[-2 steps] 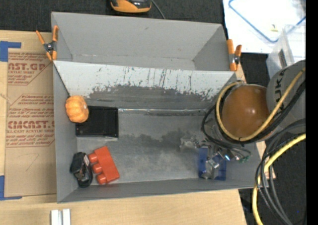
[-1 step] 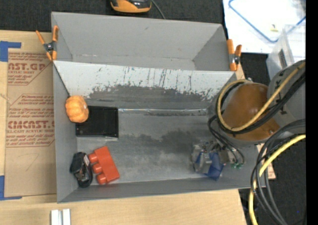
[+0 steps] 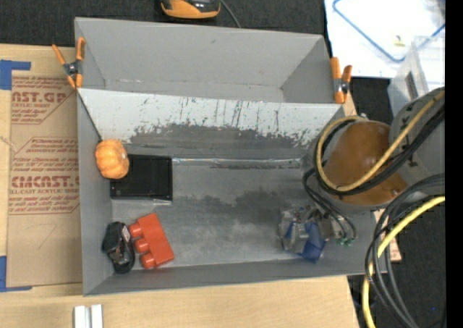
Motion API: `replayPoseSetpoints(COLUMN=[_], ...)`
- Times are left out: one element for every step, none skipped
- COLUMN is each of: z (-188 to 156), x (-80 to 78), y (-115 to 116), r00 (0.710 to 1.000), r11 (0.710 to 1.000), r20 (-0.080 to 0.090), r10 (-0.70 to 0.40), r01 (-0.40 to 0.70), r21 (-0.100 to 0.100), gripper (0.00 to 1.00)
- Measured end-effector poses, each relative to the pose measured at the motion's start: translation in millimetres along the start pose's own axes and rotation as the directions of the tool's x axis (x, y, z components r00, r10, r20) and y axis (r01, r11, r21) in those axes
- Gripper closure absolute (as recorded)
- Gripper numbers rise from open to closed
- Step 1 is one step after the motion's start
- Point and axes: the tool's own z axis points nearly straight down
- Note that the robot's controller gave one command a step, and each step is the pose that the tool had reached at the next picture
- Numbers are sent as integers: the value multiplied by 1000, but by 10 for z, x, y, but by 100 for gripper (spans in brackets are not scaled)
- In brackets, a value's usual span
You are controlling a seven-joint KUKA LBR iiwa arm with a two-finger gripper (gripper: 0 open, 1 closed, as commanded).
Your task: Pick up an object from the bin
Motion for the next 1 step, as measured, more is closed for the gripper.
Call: replayPoseSetpoints(z=[-282], x=[24], y=[13], r00=[1000], r11=[1000], r20=[-10], r10=[0], r01=[0], r21=[-3], gripper=[100])
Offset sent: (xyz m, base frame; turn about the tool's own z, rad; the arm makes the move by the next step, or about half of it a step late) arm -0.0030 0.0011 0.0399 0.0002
